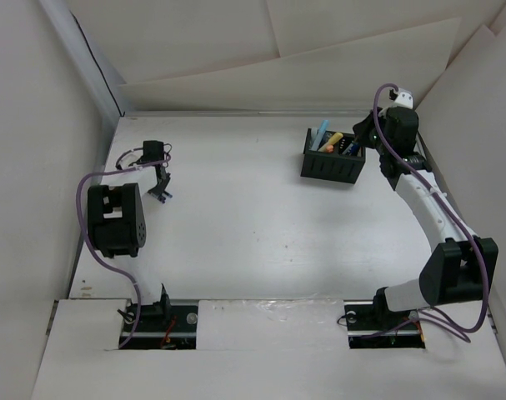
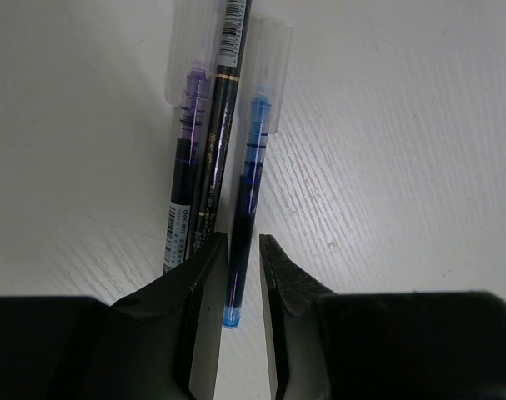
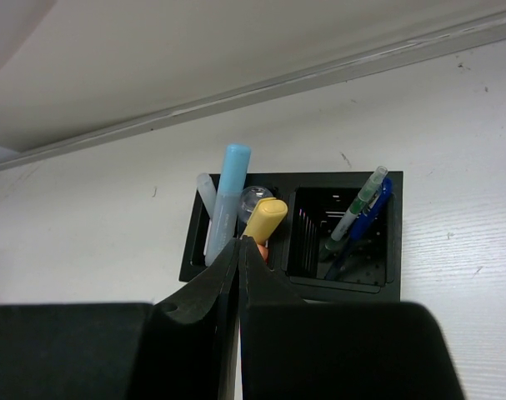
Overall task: Sort the stationery into containers
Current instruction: Pick up the pen from the center of the board, then place the pen in the storage box, then pick up the pen from the center of the board.
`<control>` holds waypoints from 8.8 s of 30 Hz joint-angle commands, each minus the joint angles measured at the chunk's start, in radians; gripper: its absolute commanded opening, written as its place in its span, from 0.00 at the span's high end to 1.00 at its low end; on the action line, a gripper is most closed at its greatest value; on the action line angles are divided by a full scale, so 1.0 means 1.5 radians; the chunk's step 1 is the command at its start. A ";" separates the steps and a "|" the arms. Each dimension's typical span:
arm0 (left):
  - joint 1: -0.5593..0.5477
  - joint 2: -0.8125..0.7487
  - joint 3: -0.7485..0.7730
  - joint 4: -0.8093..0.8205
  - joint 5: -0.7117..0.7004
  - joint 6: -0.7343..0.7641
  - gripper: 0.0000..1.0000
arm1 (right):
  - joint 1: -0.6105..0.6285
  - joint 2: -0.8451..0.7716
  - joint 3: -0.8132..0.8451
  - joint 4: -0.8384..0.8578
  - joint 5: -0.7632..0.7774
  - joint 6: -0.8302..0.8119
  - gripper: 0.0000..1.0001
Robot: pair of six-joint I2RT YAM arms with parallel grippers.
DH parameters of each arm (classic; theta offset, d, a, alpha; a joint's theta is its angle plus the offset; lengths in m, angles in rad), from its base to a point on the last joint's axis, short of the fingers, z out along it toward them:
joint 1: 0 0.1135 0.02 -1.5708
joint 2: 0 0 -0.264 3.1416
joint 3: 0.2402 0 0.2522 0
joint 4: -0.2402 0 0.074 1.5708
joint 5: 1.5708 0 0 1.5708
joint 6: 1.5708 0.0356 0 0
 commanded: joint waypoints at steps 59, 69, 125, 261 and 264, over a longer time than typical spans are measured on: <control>-0.499 -0.194 -0.197 0.522 0.247 0.286 1.00 | 0.190 0.213 0.063 0.053 -0.288 0.013 0.15; -0.499 -0.207 -0.203 0.528 0.247 0.292 1.00 | 0.202 0.231 0.057 0.073 -0.341 0.019 0.33; -0.405 -0.278 -0.200 0.177 -0.192 0.026 0.40 | -0.042 0.168 0.094 0.116 0.229 0.122 0.99; -0.004 0.069 0.031 0.053 0.076 0.048 1.00 | -0.025 0.067 0.057 0.097 -0.074 0.073 0.44; -0.004 0.012 -0.009 0.087 0.096 0.048 1.00 | -0.001 0.073 0.071 0.097 -0.082 0.073 0.38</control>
